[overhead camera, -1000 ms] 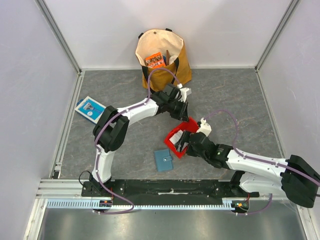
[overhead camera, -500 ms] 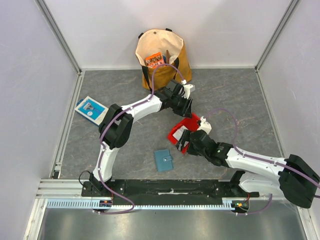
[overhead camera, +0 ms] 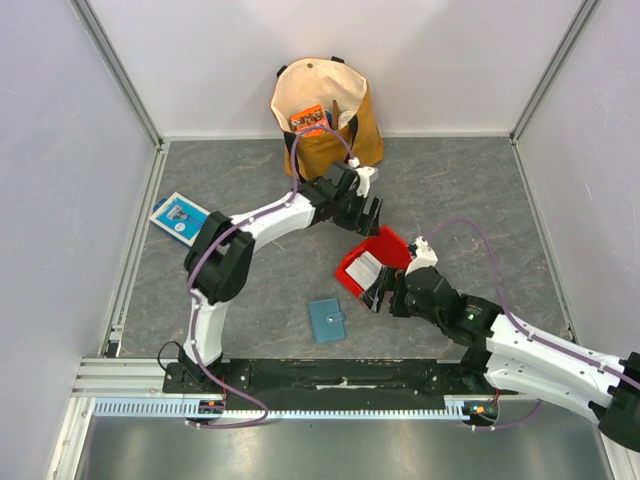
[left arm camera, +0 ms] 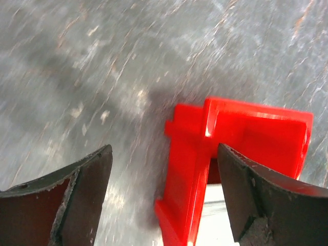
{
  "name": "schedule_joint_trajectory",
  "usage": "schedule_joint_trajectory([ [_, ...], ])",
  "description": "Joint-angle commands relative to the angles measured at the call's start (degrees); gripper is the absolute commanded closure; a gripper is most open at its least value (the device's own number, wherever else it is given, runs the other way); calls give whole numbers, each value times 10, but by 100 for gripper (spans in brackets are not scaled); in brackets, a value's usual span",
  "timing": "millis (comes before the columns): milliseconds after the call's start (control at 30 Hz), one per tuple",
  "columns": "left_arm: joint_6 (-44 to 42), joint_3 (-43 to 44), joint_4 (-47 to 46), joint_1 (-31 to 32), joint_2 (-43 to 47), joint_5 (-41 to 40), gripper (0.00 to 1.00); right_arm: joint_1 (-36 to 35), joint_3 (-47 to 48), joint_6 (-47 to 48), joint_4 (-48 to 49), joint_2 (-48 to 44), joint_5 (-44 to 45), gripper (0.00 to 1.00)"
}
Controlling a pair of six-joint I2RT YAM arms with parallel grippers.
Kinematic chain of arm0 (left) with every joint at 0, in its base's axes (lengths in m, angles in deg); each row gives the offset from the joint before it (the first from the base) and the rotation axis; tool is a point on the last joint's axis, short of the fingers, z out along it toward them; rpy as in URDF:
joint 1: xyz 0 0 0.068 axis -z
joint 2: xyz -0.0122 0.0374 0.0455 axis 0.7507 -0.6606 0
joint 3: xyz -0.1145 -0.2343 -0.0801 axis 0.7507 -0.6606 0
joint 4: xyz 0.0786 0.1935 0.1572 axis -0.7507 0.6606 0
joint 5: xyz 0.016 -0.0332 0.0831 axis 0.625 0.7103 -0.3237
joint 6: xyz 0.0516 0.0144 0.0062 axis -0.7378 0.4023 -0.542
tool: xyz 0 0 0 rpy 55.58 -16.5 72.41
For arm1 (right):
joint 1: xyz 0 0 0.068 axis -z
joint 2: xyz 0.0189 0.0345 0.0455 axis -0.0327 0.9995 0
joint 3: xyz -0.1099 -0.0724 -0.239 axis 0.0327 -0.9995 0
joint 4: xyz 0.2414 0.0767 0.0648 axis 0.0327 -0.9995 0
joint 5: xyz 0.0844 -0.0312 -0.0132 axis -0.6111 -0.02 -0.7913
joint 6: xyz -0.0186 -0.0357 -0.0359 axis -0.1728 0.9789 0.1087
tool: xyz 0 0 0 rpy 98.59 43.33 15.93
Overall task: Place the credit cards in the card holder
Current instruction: Move the storage box to the center of the board.
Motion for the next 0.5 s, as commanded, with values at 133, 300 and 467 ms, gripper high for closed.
schedule_joint_trajectory([
  [133, 168, -301, -43, -22, 304, -200, 13, -50, 15, 28, -40, 12, -36, 14],
  [300, 261, -502, -29, -22, 473, -136, 14, -96, 42, -21, -48, 69, -39, 17],
  [467, 330, -586, 17, -21, 583, -70, 15, -126, 86, -44, -41, 145, -68, 20],
])
